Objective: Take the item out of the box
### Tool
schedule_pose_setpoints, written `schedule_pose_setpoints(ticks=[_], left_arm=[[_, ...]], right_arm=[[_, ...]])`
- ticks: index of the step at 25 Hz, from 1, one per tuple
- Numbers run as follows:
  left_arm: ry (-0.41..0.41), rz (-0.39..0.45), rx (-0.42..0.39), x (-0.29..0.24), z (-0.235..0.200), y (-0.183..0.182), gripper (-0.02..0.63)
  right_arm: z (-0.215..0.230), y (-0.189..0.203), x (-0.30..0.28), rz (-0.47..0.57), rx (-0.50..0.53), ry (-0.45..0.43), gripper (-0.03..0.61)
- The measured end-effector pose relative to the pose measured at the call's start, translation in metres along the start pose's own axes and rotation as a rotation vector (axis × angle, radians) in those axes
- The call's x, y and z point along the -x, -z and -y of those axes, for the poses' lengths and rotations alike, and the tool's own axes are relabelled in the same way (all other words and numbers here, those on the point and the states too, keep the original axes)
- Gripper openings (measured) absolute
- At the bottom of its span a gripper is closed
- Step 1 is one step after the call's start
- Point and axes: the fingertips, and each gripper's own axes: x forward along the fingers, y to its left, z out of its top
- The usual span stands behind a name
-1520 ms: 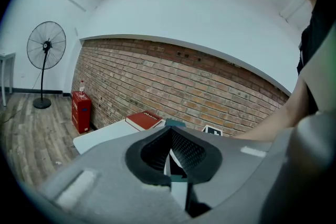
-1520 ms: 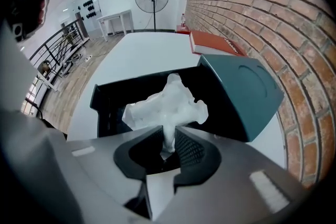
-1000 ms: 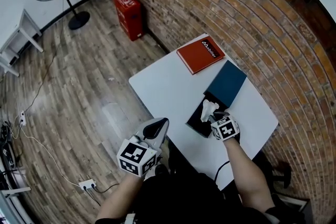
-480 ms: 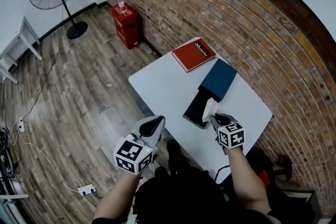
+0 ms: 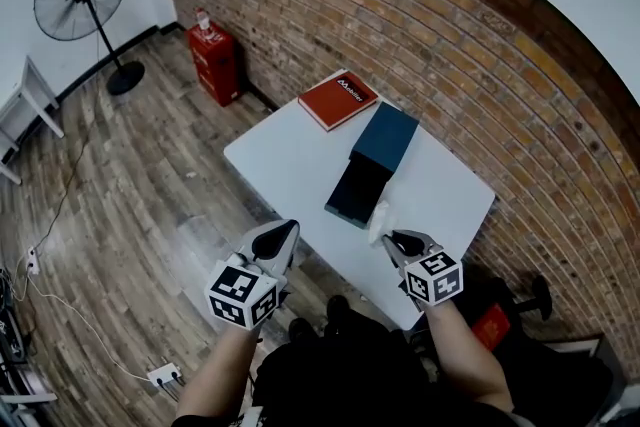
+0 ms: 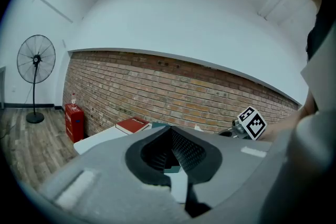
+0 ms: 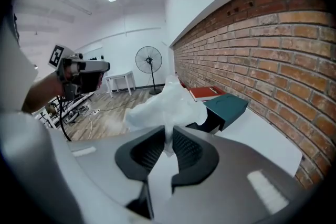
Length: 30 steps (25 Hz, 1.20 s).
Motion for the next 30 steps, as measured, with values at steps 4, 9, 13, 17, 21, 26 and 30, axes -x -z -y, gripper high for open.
schedule_pose_setpoints(ticks=[4,9,13,17,21,26,30], left_arm=[[-0.011,-0.003,-0.001,-0.004,0.006,-0.001,0.0],[-0.051,-0.002,-0.023,-0.018,0.004,-0.011,0.0],[-0.093,0.012,-0.029,-0.032,0.007,-0.022,0.0],[-0.128,0.032,-0.025,-0.042,0.016,-0.034,0.0],[-0.142,0.034,-0.045,-0.049,0.027,-0.044,0.0],[-0.159,0.037,-0.068,-0.051,0.035,-0.052,0.0],[-0.171,0.039,-0.066,-0.049,0.037,-0.051,0.0]], right_arm=[[0.001,-0.012,0.014,0.049,-0.003,-0.026,0.046],[0.003,-0.037,0.024,0.143,-0.005,-0.085,0.044],[0.011,-0.05,0.042,0.194,0.007,-0.133,0.044],[0.027,-0.076,0.071,0.286,0.017,-0.152,0.044],[0.034,-0.098,0.094,0.388,0.006,-0.196,0.043],[0.039,-0.115,0.124,0.499,-0.058,-0.26,0.043],[0.046,-0.115,0.134,0.525,-0.047,-0.252,0.041]])
